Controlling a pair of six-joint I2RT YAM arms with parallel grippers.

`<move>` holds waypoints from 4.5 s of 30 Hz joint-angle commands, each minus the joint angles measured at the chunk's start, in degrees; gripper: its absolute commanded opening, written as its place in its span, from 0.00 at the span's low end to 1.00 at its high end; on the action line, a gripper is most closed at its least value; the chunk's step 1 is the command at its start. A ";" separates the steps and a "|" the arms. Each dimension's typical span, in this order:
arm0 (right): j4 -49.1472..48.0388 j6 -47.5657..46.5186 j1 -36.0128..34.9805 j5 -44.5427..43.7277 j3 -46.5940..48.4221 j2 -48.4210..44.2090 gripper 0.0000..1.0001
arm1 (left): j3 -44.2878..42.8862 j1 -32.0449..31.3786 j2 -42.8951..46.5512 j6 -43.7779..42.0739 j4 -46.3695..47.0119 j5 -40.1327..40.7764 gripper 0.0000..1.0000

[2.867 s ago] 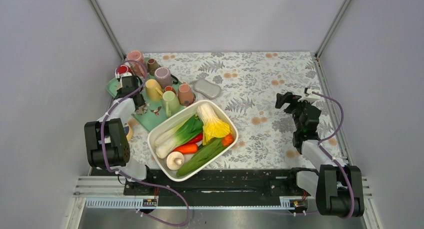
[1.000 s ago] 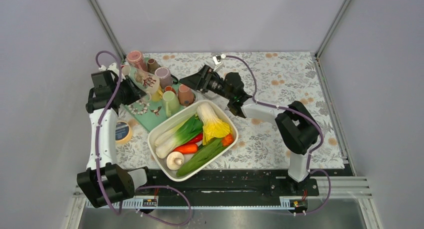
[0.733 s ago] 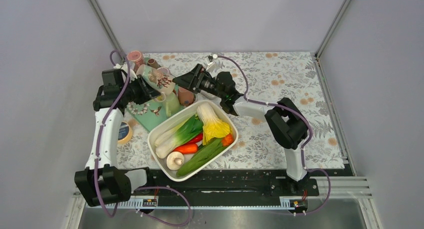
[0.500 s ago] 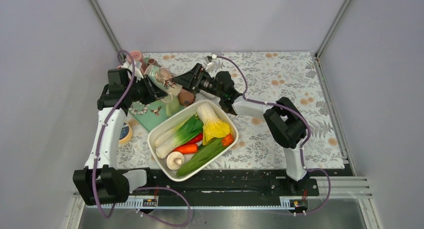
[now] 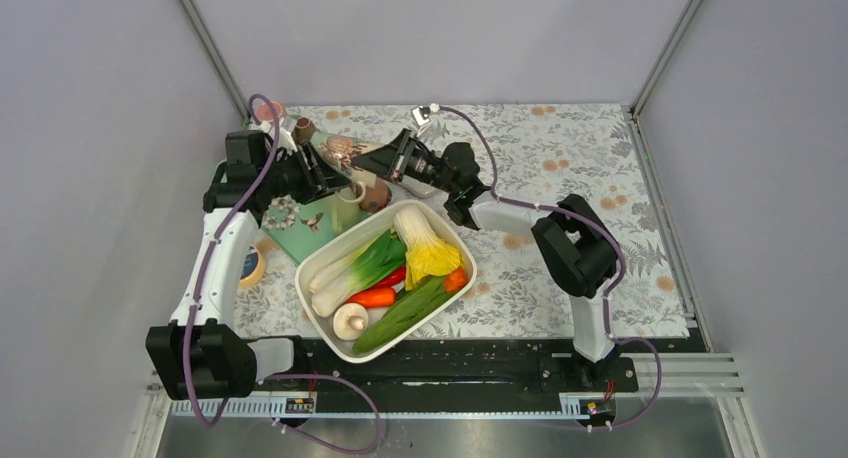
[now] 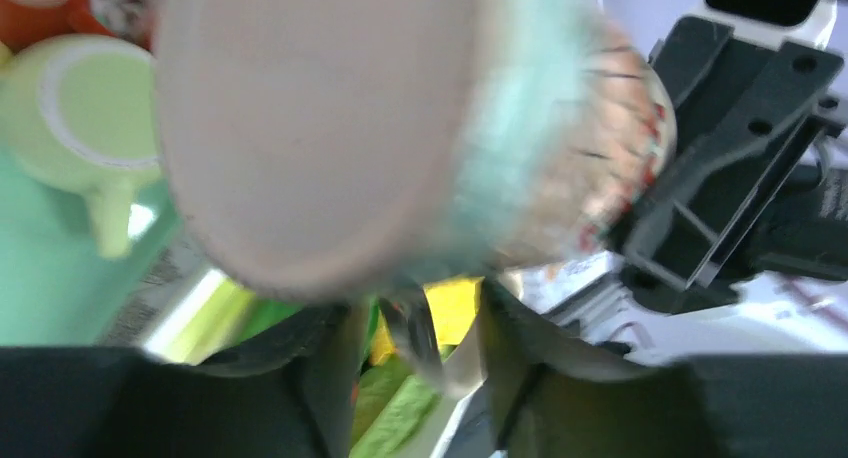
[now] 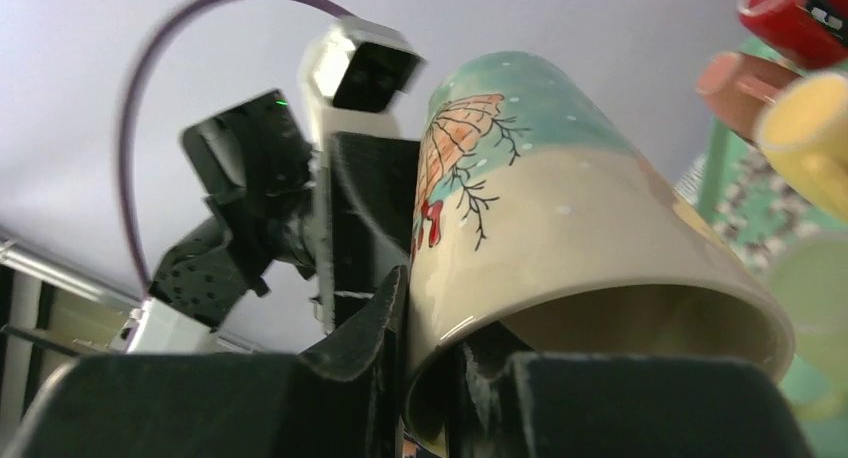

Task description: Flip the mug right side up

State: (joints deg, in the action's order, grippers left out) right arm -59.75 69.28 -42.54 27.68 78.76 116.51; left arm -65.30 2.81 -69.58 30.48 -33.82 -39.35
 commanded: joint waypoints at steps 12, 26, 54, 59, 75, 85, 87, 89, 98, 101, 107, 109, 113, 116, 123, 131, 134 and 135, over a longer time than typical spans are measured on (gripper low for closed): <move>75.91 -56.66 15.64 -13.72 12.99 -21.98 0.00 | -7.58 0.09 0.08 -29.16 -4.46 19.07 0.99; 128.49 -77.02 20.92 -27.07 65.72 11.18 0.00 | -4.89 0.09 -2.06 -42.43 -9.05 18.69 0.99; 128.86 -77.45 20.86 -28.45 63.26 19.83 0.46 | -4.41 0.02 -5.17 -42.98 -9.68 17.08 0.99; 128.52 -77.66 20.04 -29.06 62.30 15.17 0.61 | -4.65 -0.01 -4.79 -43.05 -9.68 17.10 0.99; 102.23 -79.08 19.61 -32.77 15.07 -16.08 0.75 | -4.11 0.00 -3.66 -43.47 -9.95 16.42 0.99; 97.34 -77.59 22.71 -32.85 14.71 -7.29 0.58 | -3.09 0.00 -2.48 -44.05 -9.95 16.73 0.99; 97.32 -77.80 22.88 -34.22 16.10 -5.67 0.54 | -2.81 -0.05 -2.13 -44.18 -10.00 16.65 0.99; 96.44 -78.02 23.11 -34.12 16.97 -4.44 0.48 | -2.82 0.00 -1.92 -44.11 -10.18 16.43 0.99; 94.53 -77.09 23.86 -34.09 22.68 1.35 0.25 | -3.09 0.00 -2.43 -44.19 -10.21 16.72 0.99; 94.17 -77.25 23.96 -35.03 26.26 3.93 0.24 | -3.28 0.00 -2.95 -44.10 -10.20 17.11 0.99; 94.08 -77.29 24.41 -36.21 36.10 11.39 0.21 | -3.27 0.00 -3.33 -44.34 -10.21 17.60 0.99; 94.34 -77.21 24.46 -36.76 41.03 14.08 0.21 | -3.37 -0.02 -3.49 -44.45 -10.21 17.82 0.99; 98.83 -78.38 24.52 -37.87 53.95 21.36 0.24 | -3.24 0.00 -3.86 -44.65 -10.20 18.05 0.99; 102.87 -79.16 24.53 -37.35 63.83 26.72 0.28 | -3.11 -0.06 -4.20 -44.87 -10.21 18.07 0.99; 102.06 -79.91 24.65 -35.82 65.81 27.94 0.50 | -3.52 -0.02 -5.13 -45.60 -10.27 18.01 0.99; 102.28 -81.17 24.69 -34.37 58.39 18.52 0.88 | -9.52 -0.91 -11.09 -46.46 -12.61 21.79 0.97; 103.22 -81.50 24.62 -34.86 54.27 13.41 0.99 | -9.74 -2.08 -13.21 -46.32 -13.51 24.96 0.89; 103.34 -81.53 24.71 -35.29 52.59 11.51 0.99 | -9.23 -2.37 -13.67 -46.24 -13.48 25.76 0.85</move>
State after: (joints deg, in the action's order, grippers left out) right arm 43.44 -11.18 -18.20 -7.42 134.47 139.35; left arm -72.62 1.78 -81.95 -15.03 -46.87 -18.37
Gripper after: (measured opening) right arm 0.973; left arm 0.904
